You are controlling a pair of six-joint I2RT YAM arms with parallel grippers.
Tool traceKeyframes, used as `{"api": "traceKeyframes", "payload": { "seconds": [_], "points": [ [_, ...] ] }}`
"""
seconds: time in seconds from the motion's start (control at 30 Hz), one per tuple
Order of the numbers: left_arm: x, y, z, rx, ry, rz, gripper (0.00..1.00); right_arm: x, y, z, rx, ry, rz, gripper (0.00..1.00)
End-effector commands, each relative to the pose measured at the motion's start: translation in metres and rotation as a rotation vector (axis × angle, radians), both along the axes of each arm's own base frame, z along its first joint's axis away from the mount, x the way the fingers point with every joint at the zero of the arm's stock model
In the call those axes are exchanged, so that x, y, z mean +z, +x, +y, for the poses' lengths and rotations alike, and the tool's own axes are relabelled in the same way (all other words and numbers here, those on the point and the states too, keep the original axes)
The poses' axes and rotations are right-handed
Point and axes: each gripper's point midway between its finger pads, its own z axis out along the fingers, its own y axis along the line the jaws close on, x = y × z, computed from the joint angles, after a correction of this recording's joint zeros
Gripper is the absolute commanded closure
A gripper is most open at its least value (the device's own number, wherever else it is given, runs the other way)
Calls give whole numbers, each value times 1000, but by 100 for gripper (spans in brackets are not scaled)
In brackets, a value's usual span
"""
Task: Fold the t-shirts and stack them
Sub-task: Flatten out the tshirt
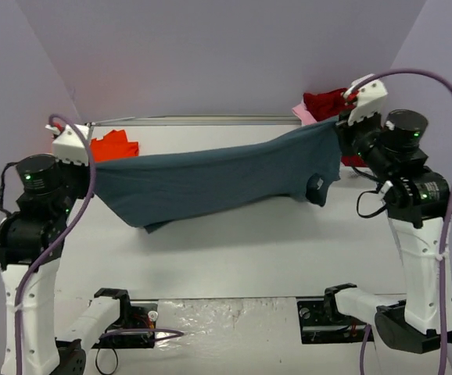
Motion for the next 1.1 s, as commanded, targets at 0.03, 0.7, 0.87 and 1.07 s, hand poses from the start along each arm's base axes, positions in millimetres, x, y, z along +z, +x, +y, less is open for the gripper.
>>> {"api": "traceKeyframes", "payload": {
  "seconds": [0.03,0.7,0.87,1.07],
  "points": [
    [68,-15,-2,1,-36,-189,98,96,-16,-18,-73,68,-240,100],
    [-25,206,10,89,63,-30,98,-62,228,2,-195,-89,13,100],
    [-129,303,4,63,95,191,85,-148,301,4,-277,-160,116,91],
    [-137,345,-16,53,122,195,55,-213,324,5,-303,-207,219,27]
  ]
}}
